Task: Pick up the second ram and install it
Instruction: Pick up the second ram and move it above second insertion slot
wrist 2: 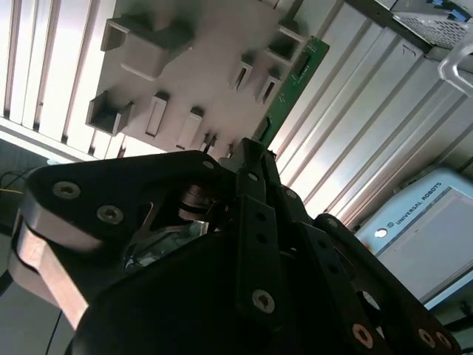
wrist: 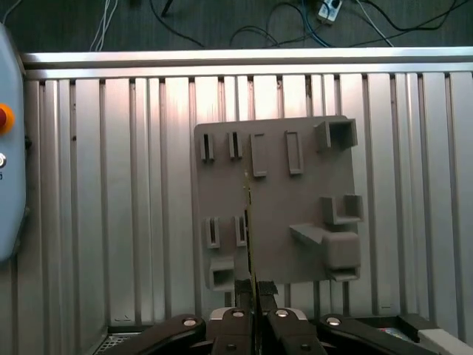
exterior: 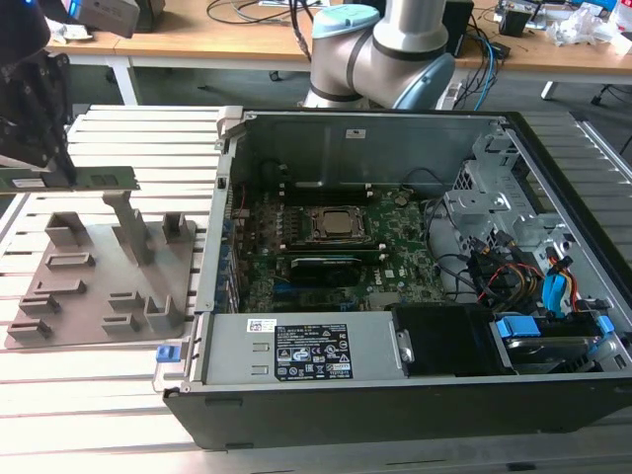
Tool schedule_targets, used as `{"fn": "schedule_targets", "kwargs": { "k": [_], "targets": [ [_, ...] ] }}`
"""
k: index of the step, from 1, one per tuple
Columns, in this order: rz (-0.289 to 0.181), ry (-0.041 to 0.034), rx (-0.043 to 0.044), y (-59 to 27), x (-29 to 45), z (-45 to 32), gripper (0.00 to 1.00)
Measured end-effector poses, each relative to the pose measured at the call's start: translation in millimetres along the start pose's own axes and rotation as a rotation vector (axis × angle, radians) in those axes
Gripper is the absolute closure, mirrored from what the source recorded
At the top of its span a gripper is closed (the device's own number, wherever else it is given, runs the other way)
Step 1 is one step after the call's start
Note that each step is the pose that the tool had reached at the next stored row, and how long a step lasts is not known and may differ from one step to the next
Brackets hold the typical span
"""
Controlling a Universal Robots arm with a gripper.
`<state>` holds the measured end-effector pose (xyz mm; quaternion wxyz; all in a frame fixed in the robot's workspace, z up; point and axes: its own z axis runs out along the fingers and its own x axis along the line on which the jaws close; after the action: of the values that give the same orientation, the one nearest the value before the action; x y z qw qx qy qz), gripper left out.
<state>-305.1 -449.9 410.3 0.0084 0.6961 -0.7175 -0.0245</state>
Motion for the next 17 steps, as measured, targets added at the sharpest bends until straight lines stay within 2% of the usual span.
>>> {"fn": "schedule_targets", "kwargs": {
  "k": [3,9,11,17],
  "targets": [
    [0.000,-0.0001,0.0001,-7.6,-0.3,-0.3,0.86],
    [0.000,-0.0001,0.0001,-30.7,-1.0,-1.4,0.86],
    [0.000,0.0000,0.0000,-33.9,-1.1,-1.6,0.86],
    [0.000,-0.0001,0.0001,-56.6,-1.8,-2.6,0.86]
  ]
}}
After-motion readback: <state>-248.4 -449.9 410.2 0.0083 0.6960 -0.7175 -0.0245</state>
